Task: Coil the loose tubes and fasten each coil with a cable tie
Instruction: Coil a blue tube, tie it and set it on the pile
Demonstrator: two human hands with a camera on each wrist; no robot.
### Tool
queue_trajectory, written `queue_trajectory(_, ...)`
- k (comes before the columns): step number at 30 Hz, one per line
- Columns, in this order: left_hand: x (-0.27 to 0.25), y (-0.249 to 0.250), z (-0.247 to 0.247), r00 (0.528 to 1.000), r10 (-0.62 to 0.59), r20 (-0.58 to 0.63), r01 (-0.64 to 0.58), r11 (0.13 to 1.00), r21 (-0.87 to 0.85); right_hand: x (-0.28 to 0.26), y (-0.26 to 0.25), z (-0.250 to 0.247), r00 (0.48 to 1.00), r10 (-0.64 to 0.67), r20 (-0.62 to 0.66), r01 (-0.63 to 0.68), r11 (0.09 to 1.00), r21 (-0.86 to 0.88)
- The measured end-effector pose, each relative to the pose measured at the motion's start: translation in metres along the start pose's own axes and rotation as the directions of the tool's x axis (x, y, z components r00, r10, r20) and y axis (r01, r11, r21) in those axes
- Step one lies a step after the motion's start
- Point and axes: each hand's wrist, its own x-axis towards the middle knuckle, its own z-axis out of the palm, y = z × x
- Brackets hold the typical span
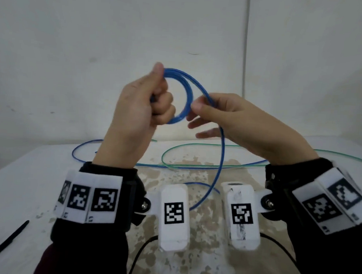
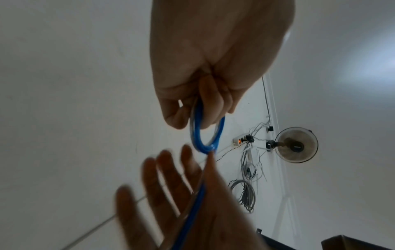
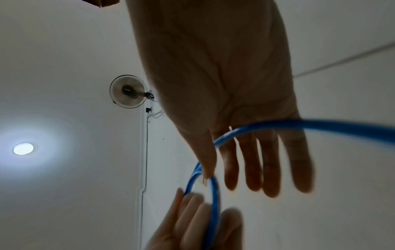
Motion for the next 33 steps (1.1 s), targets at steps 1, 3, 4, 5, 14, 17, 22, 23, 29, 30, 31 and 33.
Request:
queue_trajectory(1, 0.001, 0.003, -0.004, 0.999, 0.033, -0.033, -0.034, 0.999, -0.031, -0.001, 0.003, -0.004, 0.999, 0.042, 0.008, -0.041, 0.993, -0.108)
queue_trajectory(3, 0.0, 0.008, -0.014, 0.994, 0.073, -0.087, -0.078, 0.996, -0.047, -0.001, 0.011, -0.012, 0.992, 0.128, -0.015, -0.125, 0.933, -0.336)
queue_trajectory(4, 0.0, 0.009, -0.018, 0.991, 0.078, -0.109, -0.082, 0.996, -0.036, 0.0, 0.015, -0.016, 0.986, 0.157, -0.049, -0.162, 0.877, -0.452)
queue_trajectory(5, 0.0, 0.01, -0.021, 0.989, 0.077, -0.126, -0.081, 0.996, -0.026, 0.001, 0.019, -0.021, 0.979, 0.177, -0.105, -0.206, 0.814, -0.543)
queue_trajectory(14, -0.002, 0.003, -0.009, 0.998, 0.044, -0.052, -0.038, 0.993, 0.113, -0.004, 0.029, -0.061, 0.822, -0.079, -0.564, -0.342, 0.724, -0.599)
queue_trajectory(17, -0.004, 0.002, -0.003, 0.999, 0.026, -0.02, -0.022, 0.982, 0.185, -0.007, 0.029, -0.067, 0.855, 0.043, -0.517, -0.428, 0.623, -0.655)
queue_trajectory(22, -0.007, 0.004, 0.001, 0.993, -0.092, 0.079, 0.066, 0.954, 0.291, -0.011, 0.02, -0.064, 0.918, 0.153, -0.366, -0.387, 0.548, -0.741)
queue_trajectory(23, -0.008, 0.004, 0.002, 0.989, -0.114, 0.098, 0.077, 0.945, 0.317, -0.012, 0.017, -0.062, 0.934, 0.088, -0.346, -0.334, 0.559, -0.759)
queue_trajectory(29, -0.011, -0.001, 0.008, 0.957, -0.23, 0.177, 0.131, 0.887, 0.443, -0.021, -0.017, -0.031, 0.968, -0.242, -0.069, 0.143, 0.754, -0.641)
queue_trajectory(30, -0.011, -0.001, 0.009, 0.953, -0.241, 0.186, 0.134, 0.881, 0.454, -0.02, -0.02, -0.024, 0.961, -0.275, -0.041, 0.2, 0.786, -0.586)
queue_trajectory(31, -0.012, -0.001, 0.01, 0.949, -0.246, 0.195, 0.134, 0.879, 0.457, -0.018, -0.021, -0.019, 0.95, -0.312, -0.024, 0.247, 0.798, -0.55)
queue_trajectory(33, -0.013, 0.001, 0.011, 0.944, -0.244, 0.221, 0.123, 0.884, 0.452, -0.012, -0.017, -0.014, 0.935, -0.353, -0.024, 0.279, 0.777, -0.564)
